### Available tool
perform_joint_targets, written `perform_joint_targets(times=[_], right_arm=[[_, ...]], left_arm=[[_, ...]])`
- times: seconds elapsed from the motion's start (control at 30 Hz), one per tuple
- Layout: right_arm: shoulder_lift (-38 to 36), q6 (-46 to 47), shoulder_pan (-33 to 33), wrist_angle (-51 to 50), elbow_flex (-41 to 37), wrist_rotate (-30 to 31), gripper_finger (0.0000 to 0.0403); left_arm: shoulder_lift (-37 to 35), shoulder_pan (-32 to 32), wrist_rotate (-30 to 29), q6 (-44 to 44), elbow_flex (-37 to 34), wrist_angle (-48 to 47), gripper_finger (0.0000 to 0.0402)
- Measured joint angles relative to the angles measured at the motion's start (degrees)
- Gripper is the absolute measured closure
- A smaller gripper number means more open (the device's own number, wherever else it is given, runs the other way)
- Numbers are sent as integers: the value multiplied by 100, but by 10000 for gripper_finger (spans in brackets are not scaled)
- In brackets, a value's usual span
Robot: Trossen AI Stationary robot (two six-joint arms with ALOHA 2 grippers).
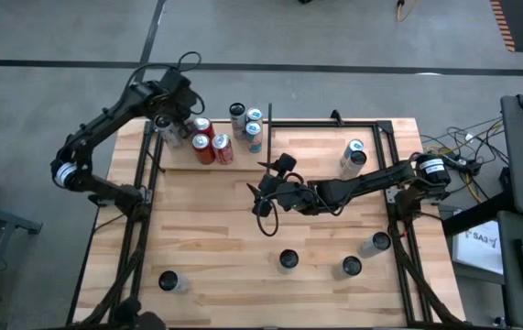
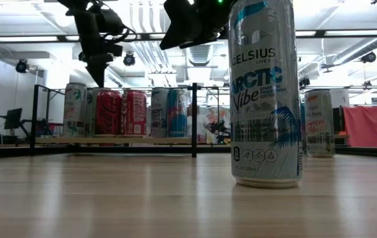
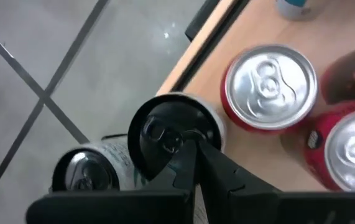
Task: Place canned beverage on shelf
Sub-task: Put the middle left white and yellow soda can on the shelf
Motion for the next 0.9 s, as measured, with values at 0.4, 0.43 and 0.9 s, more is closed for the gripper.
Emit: perform_joint_targets(times=[0.4, 0.43, 0.9], right_arm=[[0, 0, 0, 0, 0, 0, 78], [0, 0, 0, 0, 0, 2, 78], [0, 2, -26, -2, 0, 2, 78]], left_arm=[[-121, -37, 43, -459, 102, 5, 402], [-173, -62, 115, -554, 76, -33, 402], [-632, -232, 537, -150, -1179, 590, 402]])
